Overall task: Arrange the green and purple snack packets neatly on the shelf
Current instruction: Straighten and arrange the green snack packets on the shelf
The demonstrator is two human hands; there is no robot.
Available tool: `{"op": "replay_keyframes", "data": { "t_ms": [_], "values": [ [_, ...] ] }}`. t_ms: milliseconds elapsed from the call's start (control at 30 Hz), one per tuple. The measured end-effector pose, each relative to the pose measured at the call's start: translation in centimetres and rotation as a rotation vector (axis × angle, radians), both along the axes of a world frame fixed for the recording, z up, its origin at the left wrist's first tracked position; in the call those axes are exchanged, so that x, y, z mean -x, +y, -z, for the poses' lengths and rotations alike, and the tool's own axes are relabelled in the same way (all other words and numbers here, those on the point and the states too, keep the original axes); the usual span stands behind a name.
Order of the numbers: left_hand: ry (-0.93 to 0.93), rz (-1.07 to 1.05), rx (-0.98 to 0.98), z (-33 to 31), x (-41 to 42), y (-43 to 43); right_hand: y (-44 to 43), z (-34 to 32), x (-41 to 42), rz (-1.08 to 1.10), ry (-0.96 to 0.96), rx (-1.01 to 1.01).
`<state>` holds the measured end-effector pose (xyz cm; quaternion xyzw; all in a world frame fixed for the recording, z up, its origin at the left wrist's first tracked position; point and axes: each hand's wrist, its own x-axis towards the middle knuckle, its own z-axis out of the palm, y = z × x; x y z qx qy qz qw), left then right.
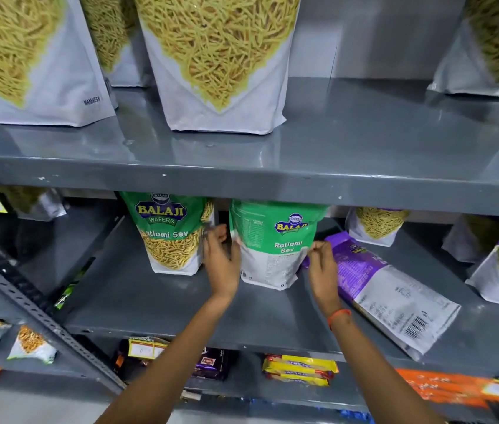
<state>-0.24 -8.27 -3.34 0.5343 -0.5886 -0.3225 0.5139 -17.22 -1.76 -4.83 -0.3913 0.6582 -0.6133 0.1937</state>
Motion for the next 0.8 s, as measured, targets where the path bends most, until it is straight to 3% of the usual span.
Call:
{"op": "replay_keyframes", "data": {
  "t_ms": [100, 233, 300, 467, 633, 800],
  "values": [
    [-0.056, 0.14, -0.011, 2.5, 1.3, 6.0, -0.3, 0.6, 0.6, -0.046, -0.263, -0.028],
    [0.011, 0.281, -0.139, 4.4, 2.7, 8.4, -0.7, 0.6, 0.9, -0.141, -0.333, -0.091],
    [0.081, 0.253, -0.196, 4.4, 2.9, 7.8, -0.5, 0.6, 0.7, -0.166, -0.304, -0.075],
    [0.021, 0.242, -0.235, 3.8, 3.1, 5.8, 0.8, 1.5, -1.1, -0.233, -0.038, -0.18],
    [-0.041, 0.167, -0.22, 3.8, 2.1, 3.5, 0.5, 0.6, 0.0, -0.223, 0.081, -0.202],
    [0.067, 0.482, -0.342, 3.5, -1.0, -0.3, -1.3, -2.1, 1.1, -0.486, -0.125, -0.285]
  ]
}}
